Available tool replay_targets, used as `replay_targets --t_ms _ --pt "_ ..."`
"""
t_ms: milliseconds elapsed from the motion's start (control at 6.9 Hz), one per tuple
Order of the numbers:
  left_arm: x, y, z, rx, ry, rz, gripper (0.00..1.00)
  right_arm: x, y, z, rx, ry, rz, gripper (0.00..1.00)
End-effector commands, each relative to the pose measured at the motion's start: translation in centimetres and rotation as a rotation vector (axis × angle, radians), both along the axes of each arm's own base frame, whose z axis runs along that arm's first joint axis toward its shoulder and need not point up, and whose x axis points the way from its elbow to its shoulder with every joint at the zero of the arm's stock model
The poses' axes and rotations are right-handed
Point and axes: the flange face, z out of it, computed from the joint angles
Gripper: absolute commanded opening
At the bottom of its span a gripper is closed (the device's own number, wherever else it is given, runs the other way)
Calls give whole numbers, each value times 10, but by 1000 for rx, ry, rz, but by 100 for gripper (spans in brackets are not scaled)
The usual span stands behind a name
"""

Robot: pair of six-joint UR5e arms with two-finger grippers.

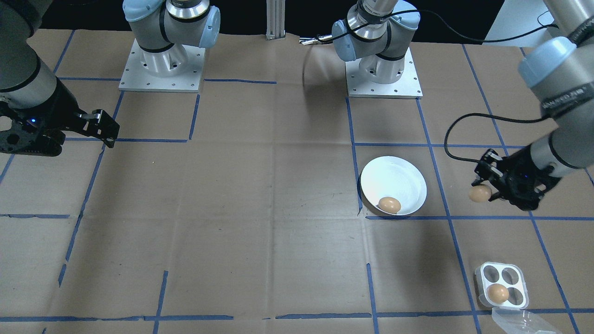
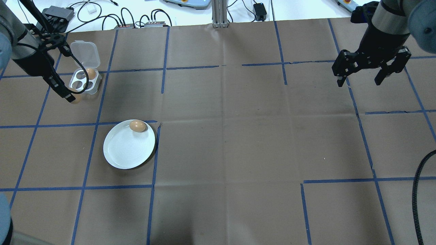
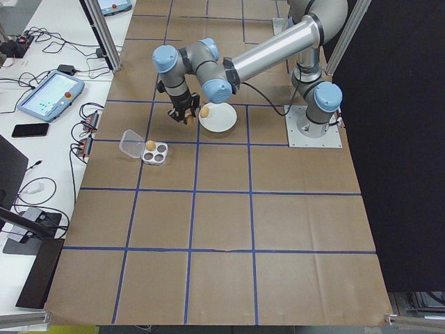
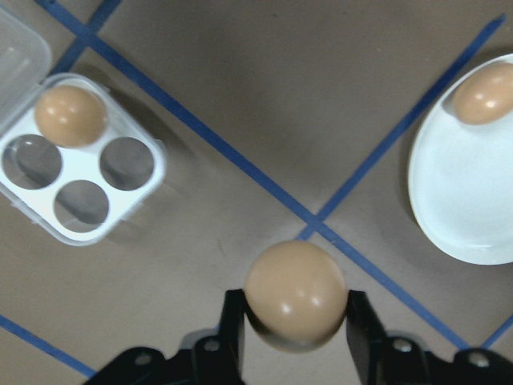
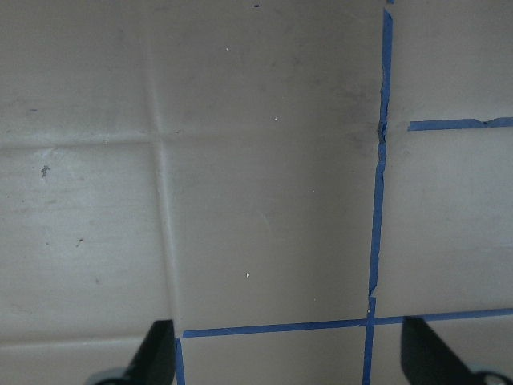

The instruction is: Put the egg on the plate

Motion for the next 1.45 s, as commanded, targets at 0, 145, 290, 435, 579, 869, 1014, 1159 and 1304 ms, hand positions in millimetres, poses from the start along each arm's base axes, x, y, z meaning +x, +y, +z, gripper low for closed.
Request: replay_targets --t_ms 0,145,290,435,579,869,1014,1159,1304 --pt "-57 68 -35 0 -11 49 23 0 0 0 -1 0 0 100" --pt "-73 75 -61 -7 -20 53 23 0 0 0 1 0 0 100" --pt "-83 84 -87 2 -19 64 23 0 0 0 1 0 0 100" --pt "-86 88 -111 15 -17 77 23 0 0 0 1 0 0 100" --pt "-91 82 -125 1 -21 70 25 0 0 0 1 0 0 100" --pt "-100 77 -130 -4 -16 73 98 0 0 0 1 0 0 100" --pt "-99 76 -120 -30 -23 70 100 0 0 0 1 0 0 100" --pt "-96 66 -98 -82 -44 65 100 0 0 0 -1 0 0 100" --pt "-91 50 -68 -136 -60 65 100 0 0 0 1 0 0 100"
